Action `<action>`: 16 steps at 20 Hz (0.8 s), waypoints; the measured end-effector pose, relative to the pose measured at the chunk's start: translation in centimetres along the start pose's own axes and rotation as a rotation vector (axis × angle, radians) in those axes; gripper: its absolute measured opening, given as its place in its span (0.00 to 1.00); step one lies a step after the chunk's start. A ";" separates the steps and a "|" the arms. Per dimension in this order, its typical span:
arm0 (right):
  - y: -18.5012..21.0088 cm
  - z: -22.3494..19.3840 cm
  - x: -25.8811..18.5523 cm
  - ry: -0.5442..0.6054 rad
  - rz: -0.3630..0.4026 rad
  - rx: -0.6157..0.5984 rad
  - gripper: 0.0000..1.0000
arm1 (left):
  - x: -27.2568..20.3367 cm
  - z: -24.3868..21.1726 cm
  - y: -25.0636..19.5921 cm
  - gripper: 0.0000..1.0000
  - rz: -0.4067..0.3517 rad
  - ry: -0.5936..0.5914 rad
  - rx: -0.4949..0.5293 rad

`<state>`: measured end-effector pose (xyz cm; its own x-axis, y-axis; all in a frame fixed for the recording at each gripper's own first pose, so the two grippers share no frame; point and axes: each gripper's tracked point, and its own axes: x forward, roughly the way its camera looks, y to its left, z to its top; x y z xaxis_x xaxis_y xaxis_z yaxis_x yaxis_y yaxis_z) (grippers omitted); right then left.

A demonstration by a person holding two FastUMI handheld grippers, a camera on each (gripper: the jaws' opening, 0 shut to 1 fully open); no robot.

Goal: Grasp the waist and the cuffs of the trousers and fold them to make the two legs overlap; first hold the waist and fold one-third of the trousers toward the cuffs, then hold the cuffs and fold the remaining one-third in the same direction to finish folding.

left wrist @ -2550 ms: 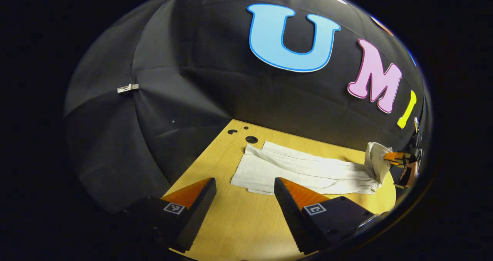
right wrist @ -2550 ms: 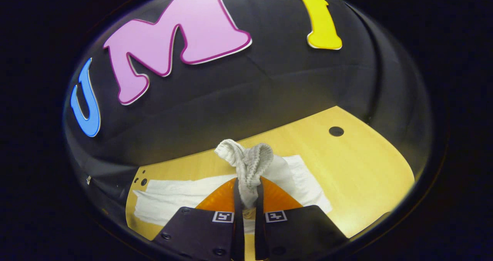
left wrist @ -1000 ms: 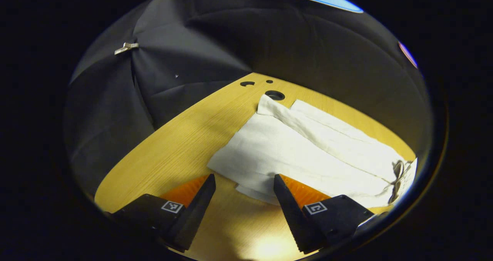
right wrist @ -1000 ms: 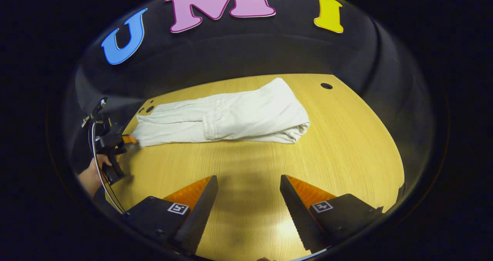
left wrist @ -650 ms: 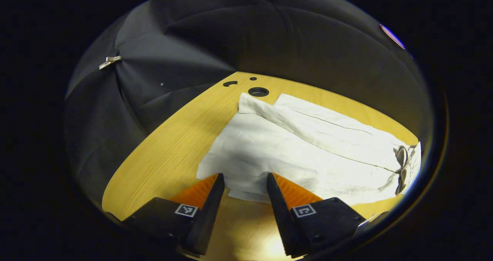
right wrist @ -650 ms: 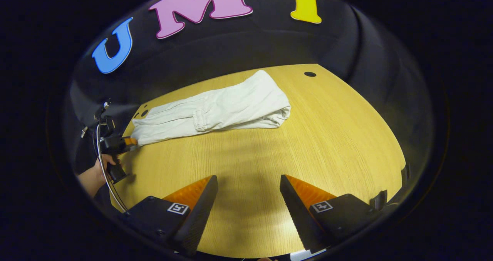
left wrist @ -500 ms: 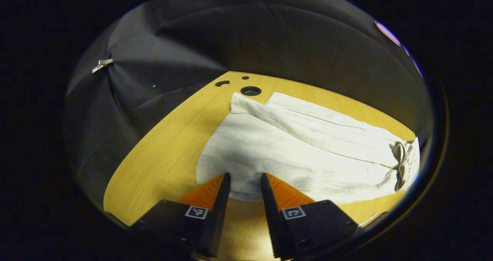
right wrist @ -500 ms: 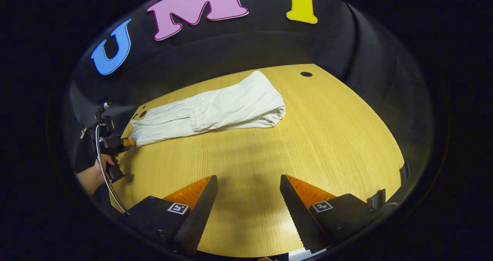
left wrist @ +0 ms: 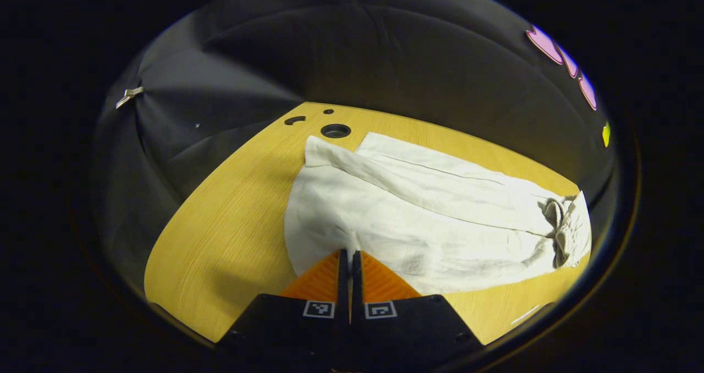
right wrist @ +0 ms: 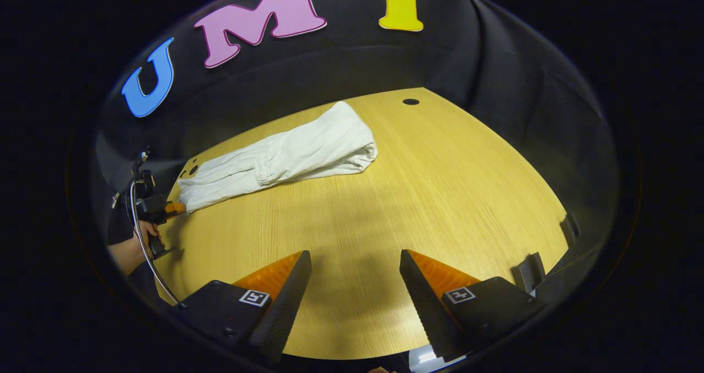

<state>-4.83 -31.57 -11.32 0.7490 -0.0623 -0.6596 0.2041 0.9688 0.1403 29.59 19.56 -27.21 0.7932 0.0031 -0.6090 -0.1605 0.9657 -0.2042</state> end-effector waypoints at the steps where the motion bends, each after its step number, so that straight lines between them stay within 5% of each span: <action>1: -0.5 0.3 -0.2 -0.009 -0.010 0.000 0.99 | -0.1 0.1 -0.1 0.05 -0.010 0.004 -0.028; 6: -2.9 2.4 -1.5 -0.051 -0.039 0.025 0.99 | -2.9 3.9 -1.1 0.05 -0.072 -0.082 -0.219; 16: -6.4 5.0 -1.6 -0.095 -0.009 -0.025 0.99 | -9.9 13.0 -11.0 0.05 -0.206 -0.244 -0.134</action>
<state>-4.21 -38.82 -7.43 0.8039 -0.0921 -0.5876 0.1962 0.9737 0.1158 31.15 12.30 -9.01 0.9315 -0.1103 -0.3467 -0.0458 0.9097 -0.4126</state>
